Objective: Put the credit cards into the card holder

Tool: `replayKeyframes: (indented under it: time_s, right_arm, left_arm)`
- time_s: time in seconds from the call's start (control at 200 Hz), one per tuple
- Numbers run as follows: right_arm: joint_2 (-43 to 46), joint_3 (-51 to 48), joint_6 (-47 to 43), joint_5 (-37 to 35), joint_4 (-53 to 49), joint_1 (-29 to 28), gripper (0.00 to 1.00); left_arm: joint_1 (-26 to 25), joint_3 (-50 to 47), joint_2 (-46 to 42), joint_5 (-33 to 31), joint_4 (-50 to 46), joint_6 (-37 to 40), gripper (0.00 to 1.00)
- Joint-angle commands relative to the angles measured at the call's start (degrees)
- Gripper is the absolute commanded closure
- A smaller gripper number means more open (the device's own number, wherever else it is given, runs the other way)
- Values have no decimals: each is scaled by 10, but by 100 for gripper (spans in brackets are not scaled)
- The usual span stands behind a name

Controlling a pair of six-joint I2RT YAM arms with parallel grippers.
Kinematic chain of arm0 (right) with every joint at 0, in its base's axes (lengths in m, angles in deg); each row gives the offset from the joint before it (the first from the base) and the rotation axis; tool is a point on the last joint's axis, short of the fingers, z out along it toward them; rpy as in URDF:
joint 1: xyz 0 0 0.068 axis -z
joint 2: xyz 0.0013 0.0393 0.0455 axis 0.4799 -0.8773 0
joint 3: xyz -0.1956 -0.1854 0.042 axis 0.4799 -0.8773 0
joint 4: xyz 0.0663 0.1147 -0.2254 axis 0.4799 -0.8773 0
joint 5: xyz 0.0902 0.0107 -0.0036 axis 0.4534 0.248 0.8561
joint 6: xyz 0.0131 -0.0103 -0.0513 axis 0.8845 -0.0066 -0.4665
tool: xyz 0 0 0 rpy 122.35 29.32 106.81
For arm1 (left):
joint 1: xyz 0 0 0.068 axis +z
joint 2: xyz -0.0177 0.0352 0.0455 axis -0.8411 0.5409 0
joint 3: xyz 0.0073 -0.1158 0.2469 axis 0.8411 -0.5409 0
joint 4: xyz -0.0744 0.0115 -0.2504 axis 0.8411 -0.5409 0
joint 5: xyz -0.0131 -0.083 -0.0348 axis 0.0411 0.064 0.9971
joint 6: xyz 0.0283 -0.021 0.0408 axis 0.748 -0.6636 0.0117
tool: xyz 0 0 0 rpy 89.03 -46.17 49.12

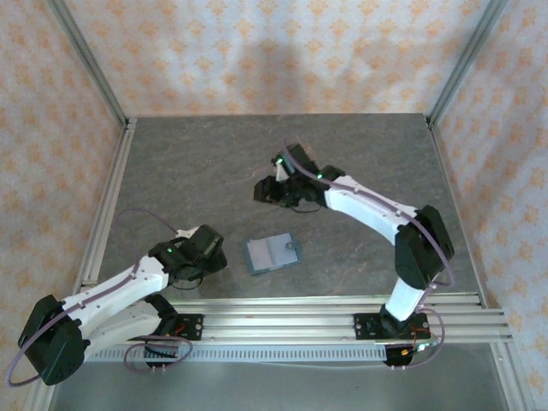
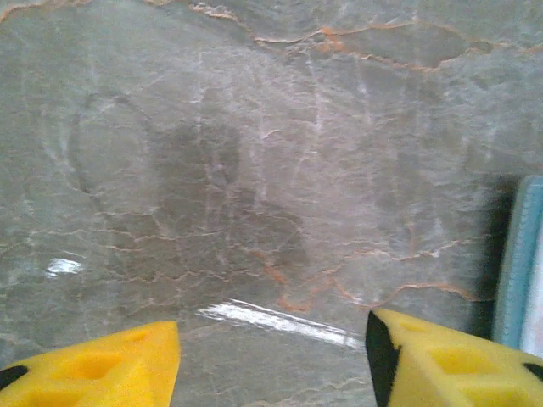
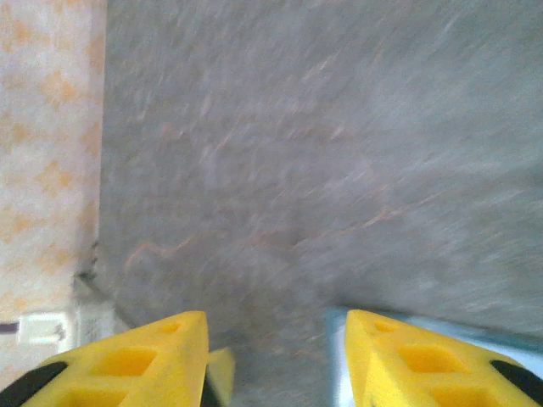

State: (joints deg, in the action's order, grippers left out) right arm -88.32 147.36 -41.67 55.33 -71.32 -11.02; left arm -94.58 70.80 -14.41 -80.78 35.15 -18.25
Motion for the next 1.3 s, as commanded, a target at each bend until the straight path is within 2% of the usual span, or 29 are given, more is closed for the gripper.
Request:
replayKeyframes:
  time_s: [0.0, 0.06, 0.11, 0.2, 0.245, 0.31, 0.48, 0.661, 0.886, 1.296]
  right_arm:
    - [26, 42, -71, -93, -77, 41, 69]
    - [17, 65, -102, -148, -112, 58, 79]
    - [2, 87, -128, -189, -140, 65, 82]
    - [-38, 136, -165, -237, -188, 78, 78]
    - [-59, 160, -178, -257, -208, 81, 72]
    - [-91, 191, -196, -286, -235, 84, 70]
    - [-154, 244, -225, -286, -273, 92, 71]
    - [-182, 262, -241, -297, -290, 92, 69]
    - [-216, 279, -247, -300, -300, 93, 70]
    - [-240, 290, -254, -323, -302, 93, 80]
  left_arm:
    - [6, 31, 6, 26, 43, 43, 29]
    - [5, 43, 20, 52, 73, 64, 23]
    - [4, 56, 37, 76, 94, 79, 18]
    - [0, 83, 77, 99, 118, 99, 15]
    - [-6, 101, 101, 99, 118, 105, 14]
    - [-16, 119, 134, 93, 118, 113, 14]
    - [-36, 145, 211, 88, 131, 119, 16]
    - [-48, 148, 248, 89, 151, 110, 17]
    - [-50, 150, 251, 83, 150, 109, 17]
    - [-50, 141, 242, 77, 149, 102, 17]
